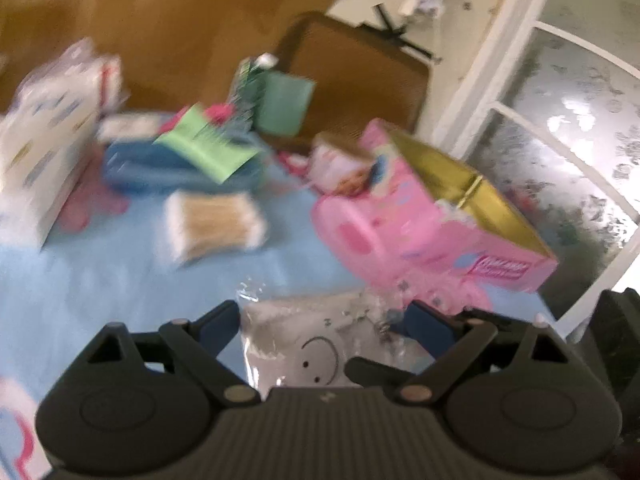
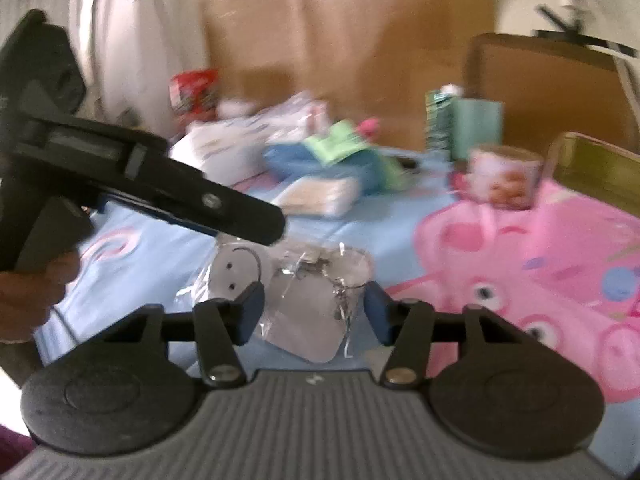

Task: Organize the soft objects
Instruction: 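Carry the pouch into the pink tin and open the right gripper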

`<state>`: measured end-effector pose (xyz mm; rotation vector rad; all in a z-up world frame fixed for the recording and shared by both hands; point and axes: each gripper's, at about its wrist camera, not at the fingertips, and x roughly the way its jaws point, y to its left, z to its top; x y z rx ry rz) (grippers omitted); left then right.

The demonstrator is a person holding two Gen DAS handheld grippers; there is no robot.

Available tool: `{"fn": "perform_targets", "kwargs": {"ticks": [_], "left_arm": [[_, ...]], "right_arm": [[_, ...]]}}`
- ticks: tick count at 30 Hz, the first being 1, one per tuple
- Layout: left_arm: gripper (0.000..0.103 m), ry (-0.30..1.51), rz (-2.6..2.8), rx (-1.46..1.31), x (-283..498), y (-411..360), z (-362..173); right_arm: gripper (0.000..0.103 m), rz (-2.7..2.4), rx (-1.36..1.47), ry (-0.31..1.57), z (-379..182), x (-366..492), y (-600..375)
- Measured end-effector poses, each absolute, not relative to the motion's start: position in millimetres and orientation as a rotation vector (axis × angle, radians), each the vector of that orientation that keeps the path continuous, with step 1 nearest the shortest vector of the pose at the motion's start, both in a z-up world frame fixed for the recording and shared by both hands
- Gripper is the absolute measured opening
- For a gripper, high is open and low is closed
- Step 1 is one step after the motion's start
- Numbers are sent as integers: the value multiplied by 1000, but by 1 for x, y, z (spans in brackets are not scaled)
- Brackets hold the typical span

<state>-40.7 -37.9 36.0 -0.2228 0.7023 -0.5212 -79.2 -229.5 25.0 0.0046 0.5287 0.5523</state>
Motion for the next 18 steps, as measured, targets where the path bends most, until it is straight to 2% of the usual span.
{"fn": "perform_targets", "kwargs": {"ticks": [4,18], "left_arm": [[93,641,-557,-149,-32,-68,60],[94,525,-707,-18,6,-173,114]], "right_arm": [[43,461,53,495,33,-75,-251],[42,197,181,241,82,-74,-336]]}}
